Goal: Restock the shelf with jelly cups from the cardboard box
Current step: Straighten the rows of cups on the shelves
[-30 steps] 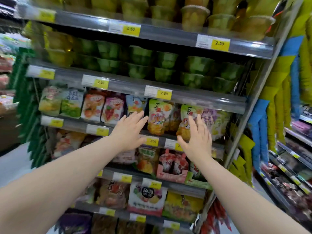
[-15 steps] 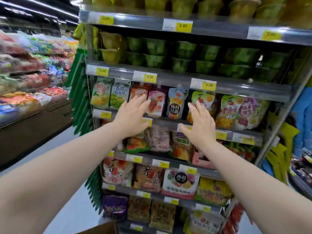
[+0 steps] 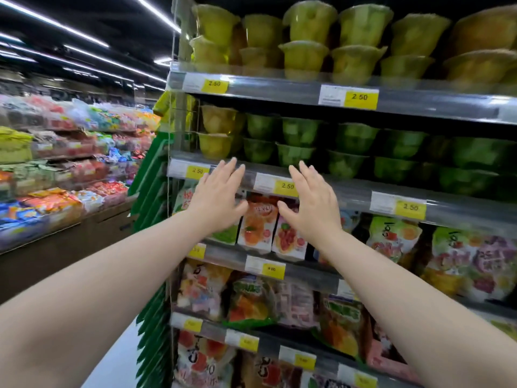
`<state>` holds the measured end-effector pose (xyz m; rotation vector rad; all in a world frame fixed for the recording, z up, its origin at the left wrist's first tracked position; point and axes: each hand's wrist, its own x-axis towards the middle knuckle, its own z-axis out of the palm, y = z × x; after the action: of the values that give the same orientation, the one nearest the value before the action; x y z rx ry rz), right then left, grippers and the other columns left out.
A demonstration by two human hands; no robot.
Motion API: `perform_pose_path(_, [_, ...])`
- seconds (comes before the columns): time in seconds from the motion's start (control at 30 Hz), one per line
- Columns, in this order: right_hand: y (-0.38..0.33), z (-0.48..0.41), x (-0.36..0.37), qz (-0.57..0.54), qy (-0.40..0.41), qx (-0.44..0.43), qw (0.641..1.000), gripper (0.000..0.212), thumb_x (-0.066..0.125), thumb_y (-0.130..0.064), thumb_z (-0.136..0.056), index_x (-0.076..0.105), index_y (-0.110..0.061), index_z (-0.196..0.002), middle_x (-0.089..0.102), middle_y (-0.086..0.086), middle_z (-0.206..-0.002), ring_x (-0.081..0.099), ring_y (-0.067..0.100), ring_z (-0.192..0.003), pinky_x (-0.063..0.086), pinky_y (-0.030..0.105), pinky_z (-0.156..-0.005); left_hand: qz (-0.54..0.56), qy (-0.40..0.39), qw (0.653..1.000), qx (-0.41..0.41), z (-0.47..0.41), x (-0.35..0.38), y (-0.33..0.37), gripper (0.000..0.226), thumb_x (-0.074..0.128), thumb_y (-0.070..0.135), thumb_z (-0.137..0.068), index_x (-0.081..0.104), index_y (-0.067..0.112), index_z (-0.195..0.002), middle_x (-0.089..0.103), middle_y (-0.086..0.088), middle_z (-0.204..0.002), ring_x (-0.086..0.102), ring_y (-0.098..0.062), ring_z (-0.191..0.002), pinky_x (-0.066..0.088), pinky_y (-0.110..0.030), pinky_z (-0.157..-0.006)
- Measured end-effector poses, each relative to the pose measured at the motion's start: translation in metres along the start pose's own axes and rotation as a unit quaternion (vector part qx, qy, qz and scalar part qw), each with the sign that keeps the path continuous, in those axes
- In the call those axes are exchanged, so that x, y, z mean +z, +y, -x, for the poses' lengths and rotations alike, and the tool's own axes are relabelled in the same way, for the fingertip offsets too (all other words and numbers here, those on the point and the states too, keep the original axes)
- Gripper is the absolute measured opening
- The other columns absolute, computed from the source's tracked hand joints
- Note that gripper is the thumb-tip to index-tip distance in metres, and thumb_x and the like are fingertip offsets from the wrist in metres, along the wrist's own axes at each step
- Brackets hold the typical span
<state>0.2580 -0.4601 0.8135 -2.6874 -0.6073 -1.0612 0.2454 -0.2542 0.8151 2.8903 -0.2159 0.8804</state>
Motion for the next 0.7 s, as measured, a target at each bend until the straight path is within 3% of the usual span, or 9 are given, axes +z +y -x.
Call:
perform_pose_path(0.3, [-0.067,-0.075,0.039,0.027,-0.016,-0.097,0.995,0.065,0.041,-0.041,-0.098,0.017,-0.015,-0.153,0.017,0.004,-0.16,0.013,0.02,-0.147,0.008,0.034,-0.118,-0.026,0.021,0.999,-0.037,-0.037,0.002,-0.069,0.071,0.037,0.043,-0.097,0.006,0.014,-0.154,0.004,-0.009,-0.161,0.003,-0.024,-0.148,0.007,-0.048,-0.119])
perform_pose_path(0.47, [-0.092,-0.108,0.048,0.03,-0.028,-0.072,0.997,0.06,0.033,-0.043,-0.101,0.023,-0.014,-0.152,0.026,0.006,-0.157,0.022,0.021,-0.145,0.017,0.033,-0.115,-0.051,0.052,0.997,-0.005,-0.056,0.007,-0.095,0.066,0.025,0.05,-0.095,0.02,0.015,-0.152,0.026,-0.011,-0.156,0.02,-0.024,-0.145,0.008,-0.051,-0.117])
perform_pose_path(0.6, [-0.102,-0.125,0.057,0.054,-0.023,-0.039,0.998,0.056,0.028,-0.043,-0.102,0.03,-0.015,-0.149,0.034,0.006,-0.154,0.028,0.022,-0.142,0.022,0.034,-0.111,-0.047,0.073,0.996,0.028,-0.068,0.008,-0.105,0.082,0.006,0.057,-0.082,0.035,0.016,-0.147,0.041,-0.009,-0.149,0.037,-0.024,-0.137,0.014,-0.051,-0.115])
perform_pose_path(0.7, [-0.105,-0.133,0.063,0.066,-0.024,-0.012,0.997,0.051,0.025,-0.037,-0.102,0.03,-0.017,-0.149,0.033,0.001,-0.154,0.028,0.019,-0.142,0.024,0.033,-0.108,-0.044,0.093,0.994,0.03,-0.076,0.013,-0.106,0.078,0.009,0.056,-0.084,0.047,0.017,-0.14,0.052,-0.007,-0.14,0.048,-0.025,-0.128,0.021,-0.049,-0.111])
